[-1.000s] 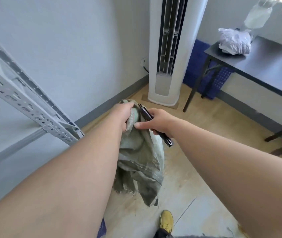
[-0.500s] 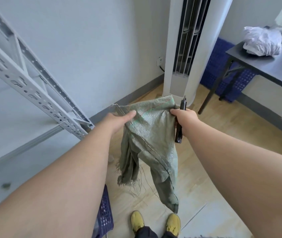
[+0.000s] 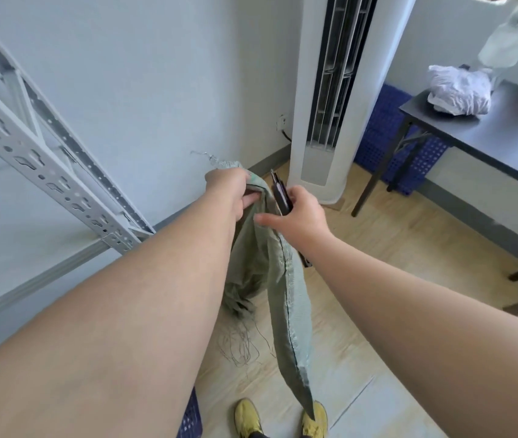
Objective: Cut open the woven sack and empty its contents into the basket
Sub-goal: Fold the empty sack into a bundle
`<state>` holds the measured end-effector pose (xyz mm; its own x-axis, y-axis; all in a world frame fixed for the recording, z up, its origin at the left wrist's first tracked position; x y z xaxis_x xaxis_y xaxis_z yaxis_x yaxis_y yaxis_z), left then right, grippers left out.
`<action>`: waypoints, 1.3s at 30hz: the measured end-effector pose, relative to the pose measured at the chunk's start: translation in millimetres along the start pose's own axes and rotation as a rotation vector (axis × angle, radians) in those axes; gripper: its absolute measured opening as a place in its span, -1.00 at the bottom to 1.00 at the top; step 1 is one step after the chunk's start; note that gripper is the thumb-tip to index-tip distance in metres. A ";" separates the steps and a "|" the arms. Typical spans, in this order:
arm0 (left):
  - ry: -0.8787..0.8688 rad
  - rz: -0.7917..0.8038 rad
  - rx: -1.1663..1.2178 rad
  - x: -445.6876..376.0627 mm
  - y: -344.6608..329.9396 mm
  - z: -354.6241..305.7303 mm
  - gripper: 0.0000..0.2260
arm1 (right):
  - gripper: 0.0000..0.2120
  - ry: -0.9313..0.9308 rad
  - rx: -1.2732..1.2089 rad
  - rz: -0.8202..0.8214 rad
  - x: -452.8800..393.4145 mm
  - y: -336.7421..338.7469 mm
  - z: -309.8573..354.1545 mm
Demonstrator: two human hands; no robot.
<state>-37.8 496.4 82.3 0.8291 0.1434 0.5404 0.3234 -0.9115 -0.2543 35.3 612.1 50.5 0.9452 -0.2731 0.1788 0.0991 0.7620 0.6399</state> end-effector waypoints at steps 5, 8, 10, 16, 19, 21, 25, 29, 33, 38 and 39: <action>-0.155 0.140 -0.005 15.4 -0.3 -16.9 -0.39 | -0.74 -0.106 -0.004 -0.020 1.3 4.2 -12.0; -0.322 0.165 -0.318 16.8 17.2 -29.8 -0.71 | -0.87 -0.064 -0.010 -0.138 -3.3 18.4 -7.4; -0.383 0.107 -0.420 14.2 28.2 -37.2 -0.81 | -0.89 -0.037 0.077 -0.180 -7.1 25.3 -4.7; -0.421 0.092 -0.056 14.0 34.6 -64.6 -0.83 | -0.91 -0.170 0.242 -0.126 -3.5 13.1 -29.4; -0.394 0.064 -0.343 7.2 49.2 -61.3 -0.88 | -0.97 -0.217 0.215 -0.131 0.1 5.6 -30.4; -0.298 0.075 -0.592 8.2 63.8 -51.8 -0.92 | -0.93 -0.209 0.100 -0.187 -3.7 6.7 -20.8; -0.395 -0.013 -0.543 17.1 74.2 -31.8 -0.66 | -0.91 -0.210 -0.030 -0.164 -16.5 12.7 3.1; -0.131 0.181 -0.570 20.8 78.5 3.3 -0.63 | -0.82 -0.387 -0.269 -0.076 -27.3 11.6 11.6; -0.122 0.386 -0.851 32.7 84.2 27.3 -0.42 | -0.87 -0.404 -0.477 -0.031 -32.3 7.9 30.8; -0.162 0.317 -1.226 21.5 83.9 69.9 -0.52 | -0.88 -0.298 -0.626 -0.022 -32.2 7.0 52.3; -0.158 0.242 -1.199 16.7 84.6 70.4 -0.62 | -0.88 -0.264 -0.604 -0.007 -31.4 6.2 51.9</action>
<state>35.6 448.9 13.3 0.8822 -0.1092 0.4581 -0.4003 -0.6864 0.6072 -9.9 594.9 87.6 0.8435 -0.3553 0.4027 0.3348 0.9342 0.1230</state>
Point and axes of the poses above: each hand's wrist, its own x-axis away from the middle knuckle, its own y-axis out of the back of the hand, z = x × y, the point moved 1 cm from there along -x, towards the middle knuckle, and after that the axes turned 10 degrees about x, right-handed, at the moved point
